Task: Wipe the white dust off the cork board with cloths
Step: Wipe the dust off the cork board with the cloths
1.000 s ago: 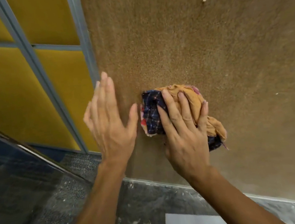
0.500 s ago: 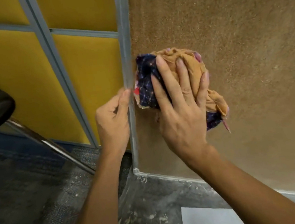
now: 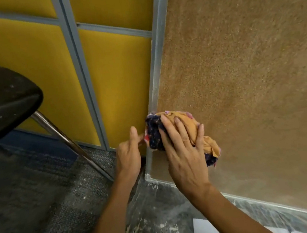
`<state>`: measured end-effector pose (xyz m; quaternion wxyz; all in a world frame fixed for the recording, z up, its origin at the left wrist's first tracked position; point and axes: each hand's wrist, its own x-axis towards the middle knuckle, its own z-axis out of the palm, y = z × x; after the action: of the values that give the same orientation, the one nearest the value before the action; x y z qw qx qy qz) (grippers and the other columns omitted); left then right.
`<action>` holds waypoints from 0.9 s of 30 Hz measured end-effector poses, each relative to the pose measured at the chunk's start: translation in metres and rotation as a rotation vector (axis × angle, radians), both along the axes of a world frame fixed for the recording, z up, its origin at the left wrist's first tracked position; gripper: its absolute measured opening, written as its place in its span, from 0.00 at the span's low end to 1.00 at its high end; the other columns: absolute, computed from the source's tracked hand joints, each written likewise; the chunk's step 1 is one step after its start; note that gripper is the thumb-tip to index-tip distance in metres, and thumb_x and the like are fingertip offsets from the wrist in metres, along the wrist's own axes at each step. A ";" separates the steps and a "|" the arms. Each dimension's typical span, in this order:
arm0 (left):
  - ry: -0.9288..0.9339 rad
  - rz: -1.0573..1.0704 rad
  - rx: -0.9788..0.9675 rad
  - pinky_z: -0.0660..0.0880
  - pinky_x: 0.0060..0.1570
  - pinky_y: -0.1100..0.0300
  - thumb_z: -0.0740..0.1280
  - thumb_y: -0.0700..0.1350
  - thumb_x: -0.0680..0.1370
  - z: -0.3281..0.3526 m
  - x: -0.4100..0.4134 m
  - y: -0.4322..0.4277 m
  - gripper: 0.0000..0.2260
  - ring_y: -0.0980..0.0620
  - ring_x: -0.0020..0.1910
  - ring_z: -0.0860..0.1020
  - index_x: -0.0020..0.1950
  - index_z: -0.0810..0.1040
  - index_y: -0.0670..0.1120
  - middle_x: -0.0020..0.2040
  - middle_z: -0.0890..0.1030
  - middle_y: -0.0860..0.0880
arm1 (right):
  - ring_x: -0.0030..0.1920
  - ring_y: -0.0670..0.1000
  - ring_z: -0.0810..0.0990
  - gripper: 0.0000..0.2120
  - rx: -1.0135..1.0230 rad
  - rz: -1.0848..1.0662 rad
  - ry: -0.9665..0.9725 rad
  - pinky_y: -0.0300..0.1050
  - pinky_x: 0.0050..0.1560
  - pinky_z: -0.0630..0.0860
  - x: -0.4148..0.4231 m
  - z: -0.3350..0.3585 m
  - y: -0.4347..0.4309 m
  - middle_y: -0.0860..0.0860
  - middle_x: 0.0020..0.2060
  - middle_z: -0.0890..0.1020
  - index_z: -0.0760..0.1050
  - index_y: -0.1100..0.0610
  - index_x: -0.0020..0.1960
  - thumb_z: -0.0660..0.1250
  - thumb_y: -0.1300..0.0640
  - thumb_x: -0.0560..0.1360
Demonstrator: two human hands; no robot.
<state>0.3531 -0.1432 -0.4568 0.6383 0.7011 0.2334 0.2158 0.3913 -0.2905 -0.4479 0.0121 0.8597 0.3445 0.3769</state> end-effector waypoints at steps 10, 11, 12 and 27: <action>-0.145 0.023 0.191 0.75 0.50 0.74 0.75 0.47 0.77 -0.005 0.006 -0.002 0.16 0.70 0.51 0.81 0.63 0.82 0.44 0.53 0.82 0.60 | 0.80 0.53 0.48 0.31 -0.313 0.144 0.022 0.63 0.80 0.35 0.011 -0.115 -0.011 0.51 0.81 0.56 0.58 0.57 0.80 0.54 0.58 0.77; -0.138 0.044 0.249 0.74 0.51 0.75 0.75 0.46 0.77 -0.010 0.007 -0.002 0.17 0.73 0.51 0.79 0.64 0.81 0.43 0.54 0.81 0.61 | 0.81 0.54 0.46 0.31 -0.356 0.141 0.035 0.63 0.80 0.35 0.011 -0.127 -0.011 0.52 0.81 0.54 0.59 0.57 0.80 0.53 0.57 0.76; -0.139 0.051 0.293 0.74 0.51 0.76 0.75 0.45 0.77 -0.013 0.008 -0.003 0.18 0.76 0.50 0.78 0.65 0.81 0.43 0.53 0.80 0.62 | 0.82 0.54 0.43 0.31 -0.381 0.142 0.052 0.62 0.80 0.36 0.010 -0.136 -0.012 0.54 0.82 0.50 0.61 0.57 0.79 0.52 0.57 0.76; -0.192 -0.034 0.318 0.73 0.42 0.73 0.71 0.46 0.80 -0.025 0.015 0.003 0.16 0.69 0.42 0.79 0.66 0.82 0.41 0.52 0.86 0.50 | 0.81 0.56 0.54 0.29 -0.628 0.234 0.091 0.64 0.77 0.29 0.017 -0.170 -0.025 0.53 0.81 0.58 0.61 0.57 0.79 0.58 0.55 0.79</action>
<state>0.3680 -0.1405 -0.4820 0.5422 0.7734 0.1225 0.3049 0.4087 -0.3154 -0.6177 0.2176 0.7847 0.5402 0.2125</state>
